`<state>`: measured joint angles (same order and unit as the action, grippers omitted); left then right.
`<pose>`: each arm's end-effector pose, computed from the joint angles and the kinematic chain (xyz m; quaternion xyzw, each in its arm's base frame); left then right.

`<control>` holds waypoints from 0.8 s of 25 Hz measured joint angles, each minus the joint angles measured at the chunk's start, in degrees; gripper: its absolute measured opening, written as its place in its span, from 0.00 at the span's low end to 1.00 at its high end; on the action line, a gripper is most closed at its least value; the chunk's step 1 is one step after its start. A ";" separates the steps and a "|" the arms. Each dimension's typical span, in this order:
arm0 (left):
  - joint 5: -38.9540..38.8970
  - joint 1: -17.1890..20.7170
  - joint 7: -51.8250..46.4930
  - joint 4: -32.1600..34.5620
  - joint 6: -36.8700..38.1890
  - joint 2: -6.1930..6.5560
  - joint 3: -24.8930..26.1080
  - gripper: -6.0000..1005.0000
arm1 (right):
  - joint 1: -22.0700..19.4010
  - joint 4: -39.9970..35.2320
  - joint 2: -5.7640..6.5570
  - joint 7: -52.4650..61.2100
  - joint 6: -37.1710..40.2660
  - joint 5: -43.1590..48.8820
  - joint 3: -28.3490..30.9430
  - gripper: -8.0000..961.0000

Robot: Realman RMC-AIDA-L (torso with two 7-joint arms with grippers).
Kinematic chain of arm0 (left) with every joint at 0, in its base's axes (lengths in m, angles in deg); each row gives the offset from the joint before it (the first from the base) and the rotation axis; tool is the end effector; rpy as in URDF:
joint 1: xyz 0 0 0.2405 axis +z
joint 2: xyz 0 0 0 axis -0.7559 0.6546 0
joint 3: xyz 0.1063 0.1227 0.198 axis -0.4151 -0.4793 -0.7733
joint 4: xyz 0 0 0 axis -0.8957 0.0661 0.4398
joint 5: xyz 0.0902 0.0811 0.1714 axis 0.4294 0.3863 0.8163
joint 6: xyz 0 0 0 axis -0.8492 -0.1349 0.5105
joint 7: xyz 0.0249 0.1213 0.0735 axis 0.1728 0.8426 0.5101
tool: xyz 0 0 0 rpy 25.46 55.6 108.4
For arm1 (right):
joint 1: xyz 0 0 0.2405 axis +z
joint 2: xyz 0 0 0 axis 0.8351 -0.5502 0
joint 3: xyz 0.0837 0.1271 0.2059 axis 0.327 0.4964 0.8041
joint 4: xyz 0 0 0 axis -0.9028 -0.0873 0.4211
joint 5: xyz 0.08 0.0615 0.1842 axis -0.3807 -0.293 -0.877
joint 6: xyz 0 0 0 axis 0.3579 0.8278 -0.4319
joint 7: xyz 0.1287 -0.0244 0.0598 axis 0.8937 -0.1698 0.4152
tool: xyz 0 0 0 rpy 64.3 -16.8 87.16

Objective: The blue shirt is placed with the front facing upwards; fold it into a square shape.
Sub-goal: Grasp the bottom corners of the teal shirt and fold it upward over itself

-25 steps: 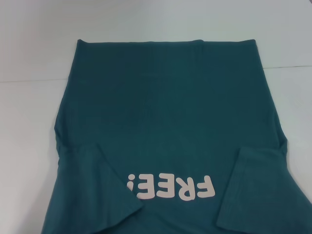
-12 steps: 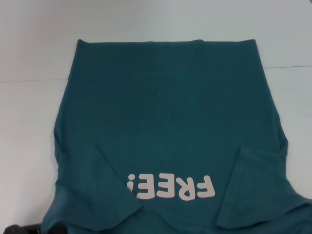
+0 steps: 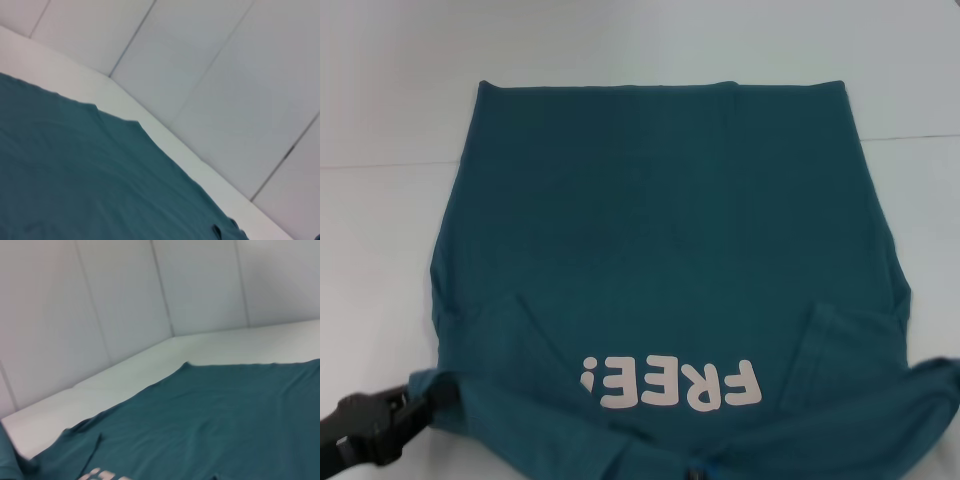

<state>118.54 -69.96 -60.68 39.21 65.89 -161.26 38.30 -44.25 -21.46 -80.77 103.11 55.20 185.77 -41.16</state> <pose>-0.3316 0.2420 0.0078 -0.8315 -0.4029 -0.3449 0.1649 0.3834 0.1901 0.0601 -0.8460 0.3032 0.2969 0.3227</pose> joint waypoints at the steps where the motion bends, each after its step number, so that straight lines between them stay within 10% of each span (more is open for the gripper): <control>1: -0.49 -0.40 0.00 -0.40 -0.48 0.02 0.07 0.07 | 0.28 0.18 0.02 0.00 -0.35 -0.02 0.71 0.05; 20: -5.25 -7.93 1.51 -6.17 -15.04 -0.22 0.18 0.07 | 6.35 4.62 -0.30 2.34 -12.46 -4.32 3.56 0.05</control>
<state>113.29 -77.89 -59.17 33.04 50.85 -161.47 38.47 -37.90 -16.85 -81.07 105.45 42.74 181.45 -37.59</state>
